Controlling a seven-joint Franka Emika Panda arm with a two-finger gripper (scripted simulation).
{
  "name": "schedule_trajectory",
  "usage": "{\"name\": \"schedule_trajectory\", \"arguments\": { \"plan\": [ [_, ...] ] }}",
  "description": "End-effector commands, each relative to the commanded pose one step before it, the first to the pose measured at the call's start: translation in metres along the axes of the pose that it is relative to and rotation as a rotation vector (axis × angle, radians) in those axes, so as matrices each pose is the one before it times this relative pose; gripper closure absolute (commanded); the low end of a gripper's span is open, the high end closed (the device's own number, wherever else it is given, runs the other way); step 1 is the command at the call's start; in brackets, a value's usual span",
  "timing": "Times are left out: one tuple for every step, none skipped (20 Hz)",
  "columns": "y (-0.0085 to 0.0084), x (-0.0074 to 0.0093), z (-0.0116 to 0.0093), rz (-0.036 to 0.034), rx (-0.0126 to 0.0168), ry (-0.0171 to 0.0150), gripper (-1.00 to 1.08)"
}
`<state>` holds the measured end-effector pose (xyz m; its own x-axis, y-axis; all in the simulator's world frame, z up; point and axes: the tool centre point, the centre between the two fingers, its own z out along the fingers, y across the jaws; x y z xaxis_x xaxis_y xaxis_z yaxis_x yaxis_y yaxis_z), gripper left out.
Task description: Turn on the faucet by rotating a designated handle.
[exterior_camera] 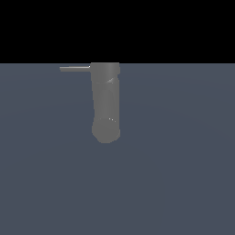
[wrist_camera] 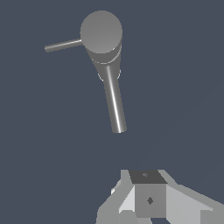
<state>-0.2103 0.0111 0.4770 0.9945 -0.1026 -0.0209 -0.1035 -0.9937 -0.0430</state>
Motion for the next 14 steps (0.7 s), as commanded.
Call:
{"name": "schedule_trajectory", "arguments": {
  "plan": [
    [-0.00501, 0.01126, 0.00339, 0.04601, 0.01575, -0.00594, 1.08],
    [-0.00252, 0.00497, 0.00165, 0.02114, 0.00646, -0.00286, 1.08],
    [-0.00275, 0.00512, 0.00182, 0.02226, 0.00640, -0.00312, 1.08],
    [-0.00289, 0.00508, 0.00194, 0.02256, 0.00607, -0.00325, 1.08],
    [-0.00301, 0.00500, 0.00204, 0.02276, 0.00570, -0.00334, 1.08],
    [-0.00314, 0.00492, 0.00214, 0.02295, 0.00533, -0.00341, 1.08],
    [-0.00326, 0.00484, 0.00224, 0.02314, 0.00496, -0.00346, 1.08],
    [-0.00338, 0.00475, 0.00234, 0.02332, 0.00459, -0.00349, 1.08],
    [-0.00349, 0.00466, 0.00244, 0.02350, 0.00423, -0.00349, 1.08],
    [-0.00360, 0.00456, 0.00254, 0.02366, 0.00386, -0.00347, 1.08],
    [-0.00371, 0.00446, 0.00264, 0.02382, 0.00350, -0.00343, 1.08],
    [-0.00382, 0.00435, 0.00273, 0.02397, 0.00314, -0.00336, 1.08],
    [-0.00392, 0.00424, 0.00283, 0.02410, 0.00279, -0.00327, 1.08],
    [-0.00402, 0.00413, 0.00292, 0.02425, 0.00244, -0.00317, 1.08]
  ]
}}
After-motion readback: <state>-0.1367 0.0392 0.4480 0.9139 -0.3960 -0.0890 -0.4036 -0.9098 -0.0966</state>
